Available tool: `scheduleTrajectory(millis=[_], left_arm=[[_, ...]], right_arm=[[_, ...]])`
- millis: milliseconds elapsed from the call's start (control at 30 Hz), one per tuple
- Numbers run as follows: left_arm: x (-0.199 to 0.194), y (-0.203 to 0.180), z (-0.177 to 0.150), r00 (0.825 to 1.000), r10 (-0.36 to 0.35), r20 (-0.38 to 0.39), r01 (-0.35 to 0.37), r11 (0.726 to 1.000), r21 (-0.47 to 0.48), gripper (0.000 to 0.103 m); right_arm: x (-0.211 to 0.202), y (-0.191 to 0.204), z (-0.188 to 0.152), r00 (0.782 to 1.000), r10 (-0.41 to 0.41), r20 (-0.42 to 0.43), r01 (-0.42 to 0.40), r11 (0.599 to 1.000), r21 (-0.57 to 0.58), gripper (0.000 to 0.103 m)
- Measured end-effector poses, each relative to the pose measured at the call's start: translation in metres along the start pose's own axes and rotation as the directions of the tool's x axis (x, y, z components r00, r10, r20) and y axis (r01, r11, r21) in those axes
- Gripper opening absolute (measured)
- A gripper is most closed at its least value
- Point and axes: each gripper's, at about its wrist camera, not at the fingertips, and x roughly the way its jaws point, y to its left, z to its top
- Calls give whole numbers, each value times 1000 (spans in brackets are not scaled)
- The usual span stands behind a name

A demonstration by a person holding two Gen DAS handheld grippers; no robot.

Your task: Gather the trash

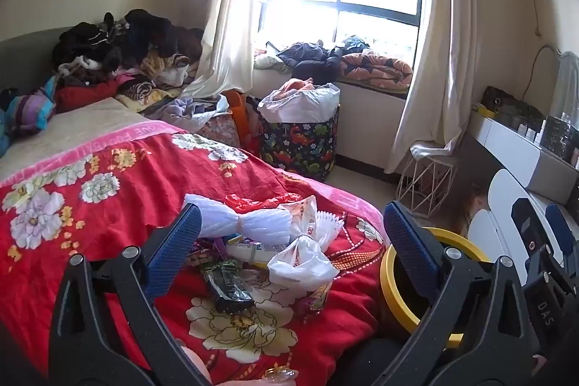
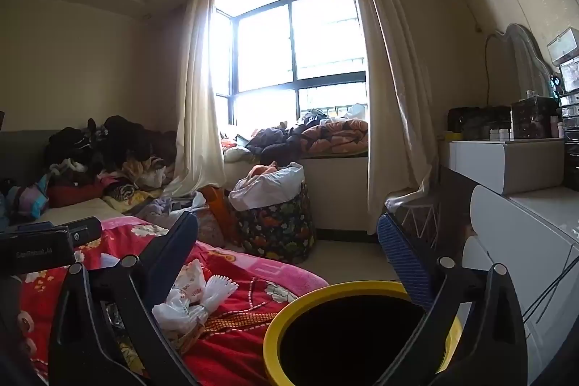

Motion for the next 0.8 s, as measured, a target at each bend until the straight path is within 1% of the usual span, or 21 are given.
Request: scheduleTrajectory(millis=[33,67,233,467,567,800], left_arm=[[0,0,0,1000,-4,0,4,1000,-1,93],[0,0,0,1000,-5,2,5,1000,-1,93],[0,0,0,1000,-6,1,6,1000,-3,93],[3,-1,-1,1000,-9,-1,9,1000,-6,93],[0,1,0,1000,-8,4,8,1000,-6,93],[0,1,0,1000,-8,6,8,1000,-8,93]], right_arm=[[-1,1,0,1000,-5,4,5,1000,-3,97],[3,0,0,999,11,-31,-11,1000,3,97],[4,-2,-1,998,16,-58,-15,1000,13,97],[0,-9,7,998,11,-57,-10,1000,17,97],[5,-2,-1,998,12,-59,-12,1000,4,97],[5,-3,-2,998,11,-60,-11,1000,2,97]])
